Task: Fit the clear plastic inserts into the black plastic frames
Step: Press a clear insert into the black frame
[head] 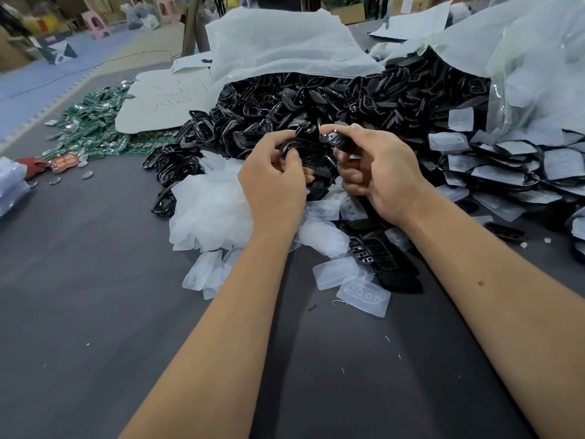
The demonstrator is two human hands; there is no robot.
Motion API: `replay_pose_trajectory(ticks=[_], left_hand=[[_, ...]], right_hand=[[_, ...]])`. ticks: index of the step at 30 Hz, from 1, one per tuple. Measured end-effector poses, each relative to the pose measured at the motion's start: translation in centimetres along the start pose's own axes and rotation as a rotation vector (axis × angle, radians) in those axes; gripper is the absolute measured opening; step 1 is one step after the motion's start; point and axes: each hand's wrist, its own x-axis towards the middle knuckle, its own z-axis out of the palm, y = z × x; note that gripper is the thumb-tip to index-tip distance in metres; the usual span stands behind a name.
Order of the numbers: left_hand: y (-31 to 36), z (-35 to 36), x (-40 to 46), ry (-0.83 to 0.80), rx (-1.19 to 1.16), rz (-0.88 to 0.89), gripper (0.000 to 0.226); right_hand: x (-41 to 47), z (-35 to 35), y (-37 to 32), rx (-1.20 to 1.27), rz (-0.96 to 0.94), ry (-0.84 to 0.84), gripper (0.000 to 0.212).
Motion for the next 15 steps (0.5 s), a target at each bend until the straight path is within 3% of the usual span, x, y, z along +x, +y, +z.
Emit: replay_pose_trajectory(ticks=[6, 9, 15], left_hand=[[0.01, -0.08, -0.03, 0.009, -0.009, -0.04, 0.011], [0.12, -0.09, -0.04, 0.02, -0.025, -0.073, 0.016], [0.22, 0.12, 0.2, 0.02, -0.104, -0.148, 0.017]], right_hand=[[-0.3, 0.18, 0.33, -0.214, -0.173, 0.063, 0.021], [-0.46, 0.24, 0.28, -0.244, -0.201, 0.13, 0.011], [-0.23, 0.02, 0.52, -0.311, -0.324, 0.2, 0.014]])
